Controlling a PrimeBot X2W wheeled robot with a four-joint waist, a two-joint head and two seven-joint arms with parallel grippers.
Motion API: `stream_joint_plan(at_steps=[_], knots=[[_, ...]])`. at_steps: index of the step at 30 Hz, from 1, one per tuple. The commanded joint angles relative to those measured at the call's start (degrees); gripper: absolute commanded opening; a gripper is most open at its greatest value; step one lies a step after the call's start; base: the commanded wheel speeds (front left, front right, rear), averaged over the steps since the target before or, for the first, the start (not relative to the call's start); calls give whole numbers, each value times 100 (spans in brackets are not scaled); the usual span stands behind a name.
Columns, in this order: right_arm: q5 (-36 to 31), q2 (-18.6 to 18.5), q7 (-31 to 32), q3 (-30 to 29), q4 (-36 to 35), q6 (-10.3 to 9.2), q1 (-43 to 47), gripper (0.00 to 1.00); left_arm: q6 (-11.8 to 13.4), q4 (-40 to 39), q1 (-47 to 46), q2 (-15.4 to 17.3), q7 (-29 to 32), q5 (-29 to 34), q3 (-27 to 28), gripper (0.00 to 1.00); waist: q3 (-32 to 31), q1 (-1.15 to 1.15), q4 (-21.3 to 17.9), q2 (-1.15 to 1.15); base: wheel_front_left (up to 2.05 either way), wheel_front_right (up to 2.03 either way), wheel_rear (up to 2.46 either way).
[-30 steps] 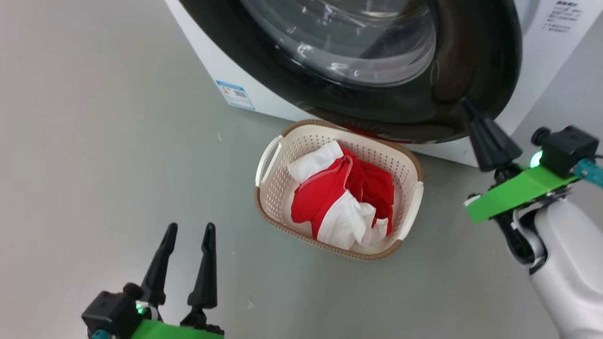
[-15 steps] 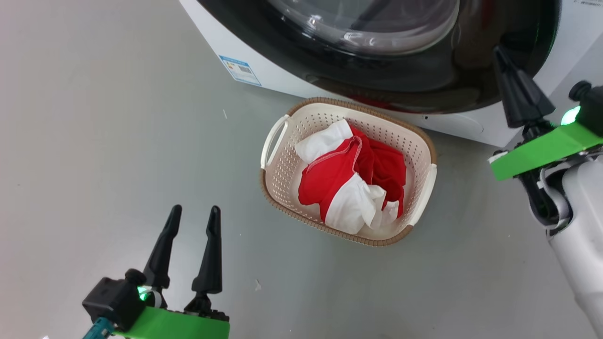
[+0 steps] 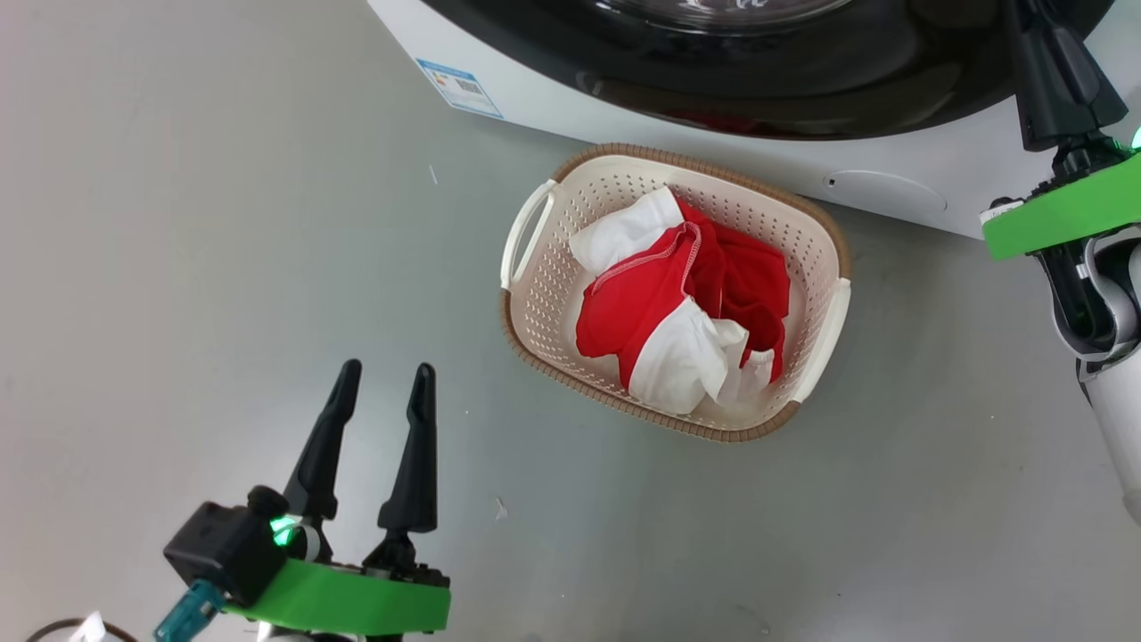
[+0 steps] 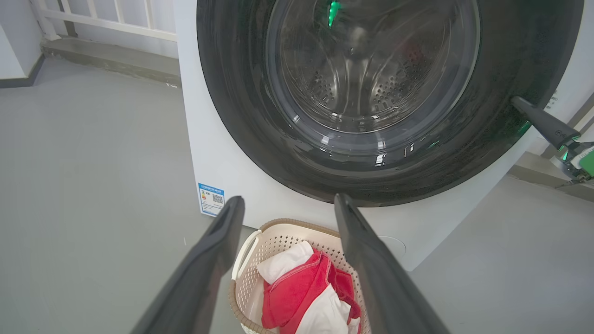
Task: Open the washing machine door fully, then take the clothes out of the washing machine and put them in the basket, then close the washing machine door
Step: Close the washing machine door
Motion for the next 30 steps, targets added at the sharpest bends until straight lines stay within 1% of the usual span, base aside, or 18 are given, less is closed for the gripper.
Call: stream_joint_plan(at_steps=[1,6,11,12,14,15,16,18,23,30], knots=[[-24,-38,-36,-120,-104,-58,-229,0,56,-168,-129,66,-69,-54,160,100,38,0,10,0,0,0,0],[-45,-10,-36,-184,-113,-58,-336,0,56,-166,-162,66,-69,-48,156,100,67,0,-14,0,0,0,0],[-64,34,-36,-70,-146,-58,-251,0,49,-139,-175,66,-69,-26,184,100,36,0,-76,0,0,0,0],[-62,44,-36,-23,-145,-58,-208,7,36,-132,-176,66,-69,-24,195,100,14,0,-102,0,0,0,0],[-47,67,-36,86,-126,-58,-99,27,-2,-103,-164,66,-69,-5,220,100,-41,0,-160,0,0,0,0],[-43,86,-36,195,-114,-58,30,48,-52,-54,-150,66,-69,41,244,100,-102,0,-224,0,0,0,0],[-43,86,-36,195,-114,-58,30,48,-52,-54,-150,66,-69,41,244,100,-102,0,-224,0,0,0,0],[-44,106,-36,288,-117,-58,176,100,-99,9,-139,66,-69,98,285,100,-173,0,-300,0,0,0,0],[-85,147,-36,486,-162,-58,587,100,-230,184,-114,66,-69,263,463,100,-391,0,-549,0,0,0,0],[-75,237,-36,505,-207,-58,1087,100,-458,391,-85,66,-69,477,759,100,-653,0,-1017,0,0,0,0]])
